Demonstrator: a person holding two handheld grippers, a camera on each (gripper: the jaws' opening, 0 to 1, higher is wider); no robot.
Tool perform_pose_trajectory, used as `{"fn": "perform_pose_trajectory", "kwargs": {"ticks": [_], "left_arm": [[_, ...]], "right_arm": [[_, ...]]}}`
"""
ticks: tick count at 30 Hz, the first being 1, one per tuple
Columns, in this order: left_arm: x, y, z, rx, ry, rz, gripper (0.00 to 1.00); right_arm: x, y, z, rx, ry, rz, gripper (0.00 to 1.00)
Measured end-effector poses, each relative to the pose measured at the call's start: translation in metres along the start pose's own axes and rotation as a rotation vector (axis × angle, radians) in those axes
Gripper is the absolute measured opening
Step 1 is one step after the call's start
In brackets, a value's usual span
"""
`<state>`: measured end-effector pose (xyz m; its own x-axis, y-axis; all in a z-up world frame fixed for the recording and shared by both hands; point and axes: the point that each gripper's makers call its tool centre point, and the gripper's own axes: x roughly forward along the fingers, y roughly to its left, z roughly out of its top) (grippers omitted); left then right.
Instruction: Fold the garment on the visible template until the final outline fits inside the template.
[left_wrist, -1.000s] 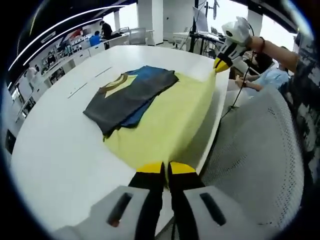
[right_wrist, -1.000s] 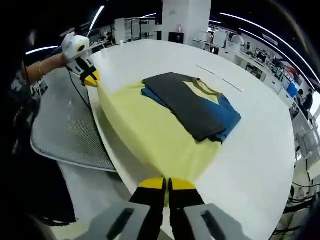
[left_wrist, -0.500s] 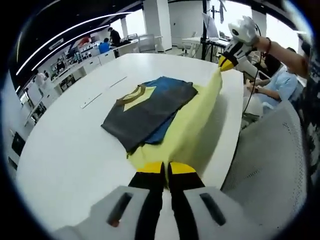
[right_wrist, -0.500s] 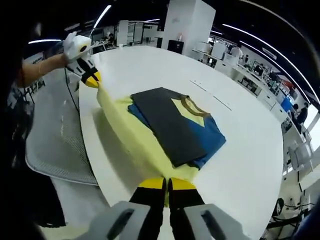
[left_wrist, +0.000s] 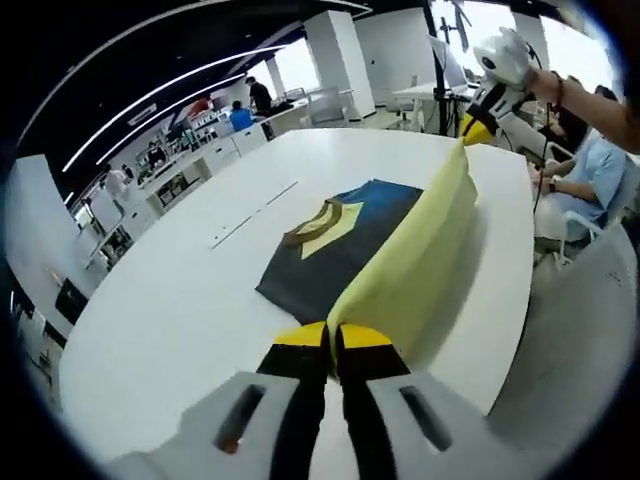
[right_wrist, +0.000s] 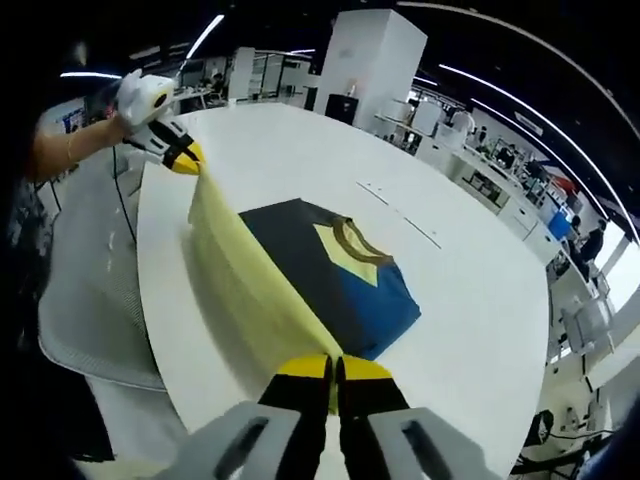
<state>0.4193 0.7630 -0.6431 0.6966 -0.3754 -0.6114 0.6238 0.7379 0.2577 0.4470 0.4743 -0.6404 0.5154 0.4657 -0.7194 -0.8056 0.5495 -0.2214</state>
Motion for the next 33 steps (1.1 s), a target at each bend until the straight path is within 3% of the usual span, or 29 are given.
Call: {"fn": "perform_pose_trajectory", "kwargs": {"ticks": [4, 14, 20, 33], "left_arm": [[0.004, 0.014, 0.012, 0.012, -0.016, 0.049, 0.00], [0.016, 0.038, 0.035, 0.037, -0.049, 0.101, 0.00], [0.023, 0.053, 0.043, 0.056, -0.045, 0.146, 0.00], [0.048, 0.081, 0.059, 0.075, -0.052, 0.216, 0.00]], "right_arm": [[0.003, -0.012, 0.010, -0.011, -0.010, -0.028, 0.00], [0.007, -0.037, 0.024, -0.016, -0.028, -0.092, 0.00], [0.013, -0.051, 0.040, -0.015, -0.054, -0.114, 0.00], [0.038, -0.086, 0.055, -0.029, -0.029, -0.174, 0.00]]}}
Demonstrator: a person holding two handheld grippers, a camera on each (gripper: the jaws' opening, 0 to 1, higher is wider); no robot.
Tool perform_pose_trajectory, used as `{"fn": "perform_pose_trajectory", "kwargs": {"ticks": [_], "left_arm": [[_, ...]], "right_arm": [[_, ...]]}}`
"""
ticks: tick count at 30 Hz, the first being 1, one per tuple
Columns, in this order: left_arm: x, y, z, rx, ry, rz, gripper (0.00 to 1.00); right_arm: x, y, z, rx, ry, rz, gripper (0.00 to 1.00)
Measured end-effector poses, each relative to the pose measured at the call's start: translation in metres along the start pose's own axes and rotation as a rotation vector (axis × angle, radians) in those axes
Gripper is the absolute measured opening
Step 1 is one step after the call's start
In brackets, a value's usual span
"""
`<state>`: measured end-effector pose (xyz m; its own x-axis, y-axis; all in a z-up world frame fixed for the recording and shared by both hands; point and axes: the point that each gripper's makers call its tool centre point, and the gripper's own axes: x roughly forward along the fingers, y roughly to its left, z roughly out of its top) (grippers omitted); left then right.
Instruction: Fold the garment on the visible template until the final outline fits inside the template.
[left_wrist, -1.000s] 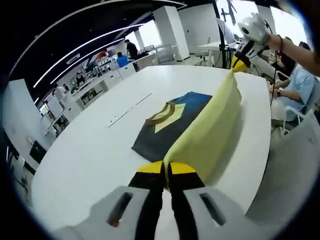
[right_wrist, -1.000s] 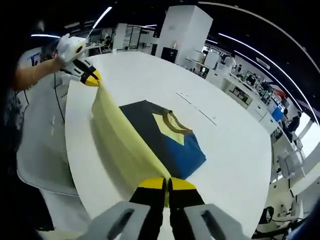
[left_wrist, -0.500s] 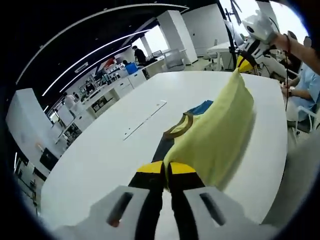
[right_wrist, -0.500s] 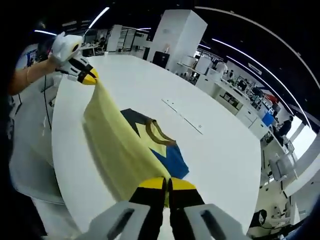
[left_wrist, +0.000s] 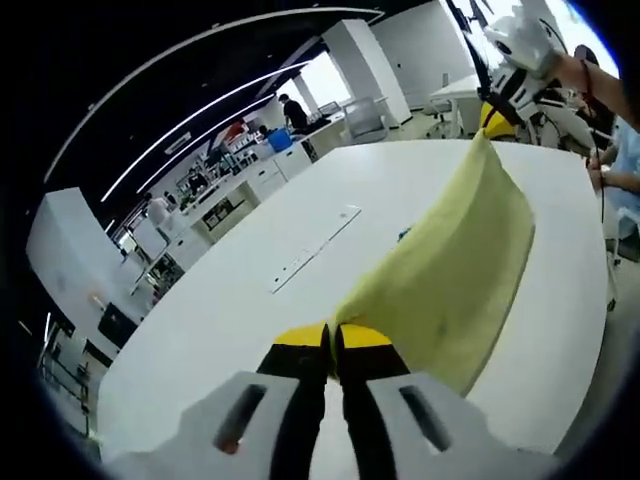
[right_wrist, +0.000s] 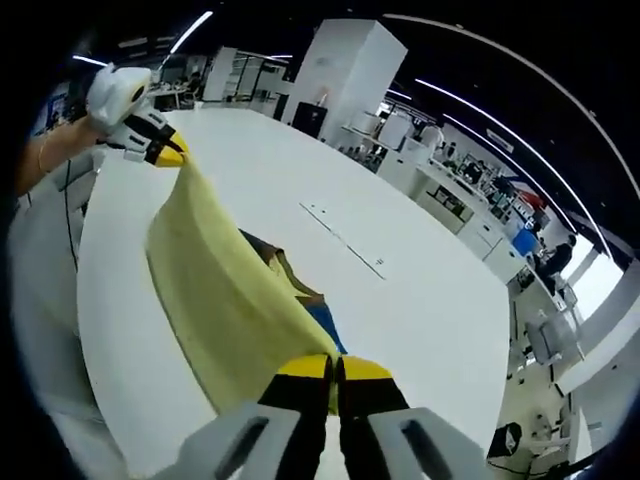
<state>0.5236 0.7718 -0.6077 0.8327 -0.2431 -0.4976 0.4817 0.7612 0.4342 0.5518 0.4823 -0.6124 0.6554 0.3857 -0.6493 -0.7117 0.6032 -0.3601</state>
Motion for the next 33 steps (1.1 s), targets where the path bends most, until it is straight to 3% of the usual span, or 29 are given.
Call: {"fn": "perform_pose_trajectory", "kwargs": {"ticks": [14, 20, 24, 30, 33], "left_arm": [[0.045, 0.020, -0.011, -0.058, 0.044, 0.033, 0.00], [0.072, 0.018, -0.024, -0.035, 0.090, 0.031, 0.00], [0.088, 0.014, -0.033, 0.006, 0.117, 0.038, 0.00], [0.112, 0.013, -0.049, -0.004, 0.144, 0.033, 0.00], [0.121, 0.010, -0.056, 0.009, 0.155, 0.025, 0.00]], "right_arm": [[0.048, -0.021, 0.008, -0.027, 0.026, -0.012, 0.00], [0.080, -0.026, -0.008, -0.042, 0.089, -0.002, 0.00], [0.100, -0.027, -0.019, -0.027, 0.110, 0.017, 0.00], [0.124, -0.025, -0.035, 0.017, 0.133, 0.053, 0.00], [0.135, -0.023, -0.043, -0.004, 0.151, 0.065, 0.00]]}}
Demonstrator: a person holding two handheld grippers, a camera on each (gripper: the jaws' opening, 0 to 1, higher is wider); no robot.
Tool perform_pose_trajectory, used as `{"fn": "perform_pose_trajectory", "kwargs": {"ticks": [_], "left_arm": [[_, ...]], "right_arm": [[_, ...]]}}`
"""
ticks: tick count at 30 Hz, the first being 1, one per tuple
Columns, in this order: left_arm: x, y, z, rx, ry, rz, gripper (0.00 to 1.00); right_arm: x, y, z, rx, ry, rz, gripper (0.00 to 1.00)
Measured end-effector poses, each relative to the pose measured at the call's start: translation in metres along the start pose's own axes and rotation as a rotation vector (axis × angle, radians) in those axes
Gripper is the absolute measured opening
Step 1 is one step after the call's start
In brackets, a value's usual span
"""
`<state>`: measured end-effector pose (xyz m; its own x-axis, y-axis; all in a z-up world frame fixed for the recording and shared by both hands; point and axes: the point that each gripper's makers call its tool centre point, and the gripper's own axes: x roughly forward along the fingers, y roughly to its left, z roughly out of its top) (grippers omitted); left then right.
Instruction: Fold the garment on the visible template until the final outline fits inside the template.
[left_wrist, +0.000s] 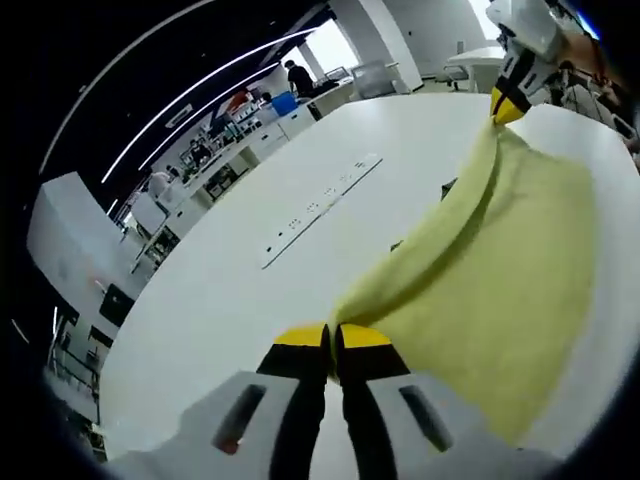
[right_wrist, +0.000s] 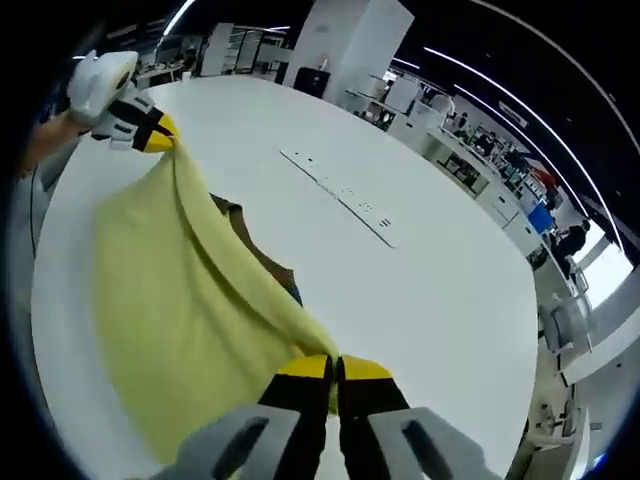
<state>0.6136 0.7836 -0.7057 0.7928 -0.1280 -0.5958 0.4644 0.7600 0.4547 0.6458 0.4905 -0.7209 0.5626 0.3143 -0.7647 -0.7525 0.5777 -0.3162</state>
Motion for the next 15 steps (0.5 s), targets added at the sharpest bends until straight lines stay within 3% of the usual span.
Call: {"fn": "perform_pose_trajectory", "kwargs": {"ticks": [6, 15], "left_arm": [[0.018, -0.005, -0.015, 0.011, 0.034, -0.007, 0.00], [0.031, -0.005, -0.034, 0.017, 0.076, -0.010, 0.03]], "right_arm": [[0.024, 0.005, -0.012, 0.023, 0.022, 0.042, 0.00], [0.036, 0.007, -0.018, 0.104, 0.011, 0.095, 0.00]]}}
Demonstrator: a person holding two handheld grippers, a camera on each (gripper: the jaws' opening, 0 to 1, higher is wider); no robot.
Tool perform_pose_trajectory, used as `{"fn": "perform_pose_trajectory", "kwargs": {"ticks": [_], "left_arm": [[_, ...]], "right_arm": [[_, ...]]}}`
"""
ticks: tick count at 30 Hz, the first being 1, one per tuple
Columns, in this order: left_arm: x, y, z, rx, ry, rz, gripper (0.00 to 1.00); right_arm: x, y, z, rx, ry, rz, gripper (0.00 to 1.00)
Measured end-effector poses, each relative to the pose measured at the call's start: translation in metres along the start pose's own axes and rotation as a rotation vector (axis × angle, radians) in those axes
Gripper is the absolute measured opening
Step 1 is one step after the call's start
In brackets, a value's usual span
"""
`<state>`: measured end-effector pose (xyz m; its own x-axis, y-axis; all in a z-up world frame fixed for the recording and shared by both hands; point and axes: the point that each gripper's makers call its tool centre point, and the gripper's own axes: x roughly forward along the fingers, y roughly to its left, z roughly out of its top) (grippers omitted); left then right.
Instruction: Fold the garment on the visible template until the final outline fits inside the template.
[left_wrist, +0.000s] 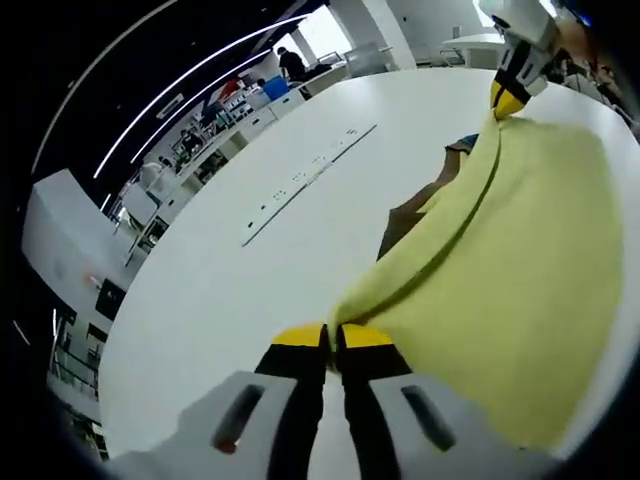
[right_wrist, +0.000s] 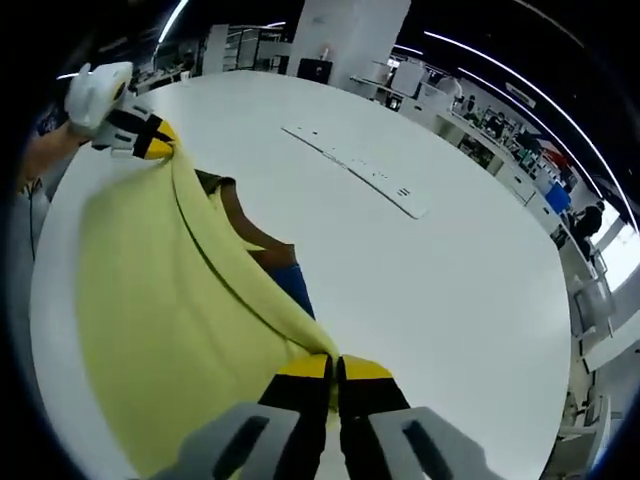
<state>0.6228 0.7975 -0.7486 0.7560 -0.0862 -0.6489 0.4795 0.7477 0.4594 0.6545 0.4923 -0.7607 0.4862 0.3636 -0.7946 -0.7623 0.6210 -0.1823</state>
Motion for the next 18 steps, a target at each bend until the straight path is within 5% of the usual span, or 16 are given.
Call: {"fn": "perform_pose_trajectory", "kwargs": {"ticks": [3, 5, 11, 13, 18], "left_arm": [[0.001, 0.003, -0.011, -0.030, 0.031, 0.001, 0.06], [0.000, 0.007, -0.016, -0.053, 0.039, 0.005, 0.10], [-0.011, 0.007, -0.017, -0.081, -0.005, -0.029, 0.24], [-0.013, 0.003, -0.012, -0.091, -0.047, -0.063, 0.29], [-0.007, 0.001, -0.014, -0.072, -0.046, -0.061, 0.33]], "right_arm": [[0.002, 0.002, -0.005, 0.012, 0.011, 0.024, 0.00], [0.001, 0.005, -0.006, 0.021, 0.005, 0.046, 0.10], [-0.007, 0.006, -0.006, 0.055, -0.026, 0.034, 0.26], [-0.008, 0.005, -0.007, 0.043, -0.029, 0.017, 0.27], [-0.006, -0.002, -0.012, 0.011, -0.006, -0.044, 0.26]]}}
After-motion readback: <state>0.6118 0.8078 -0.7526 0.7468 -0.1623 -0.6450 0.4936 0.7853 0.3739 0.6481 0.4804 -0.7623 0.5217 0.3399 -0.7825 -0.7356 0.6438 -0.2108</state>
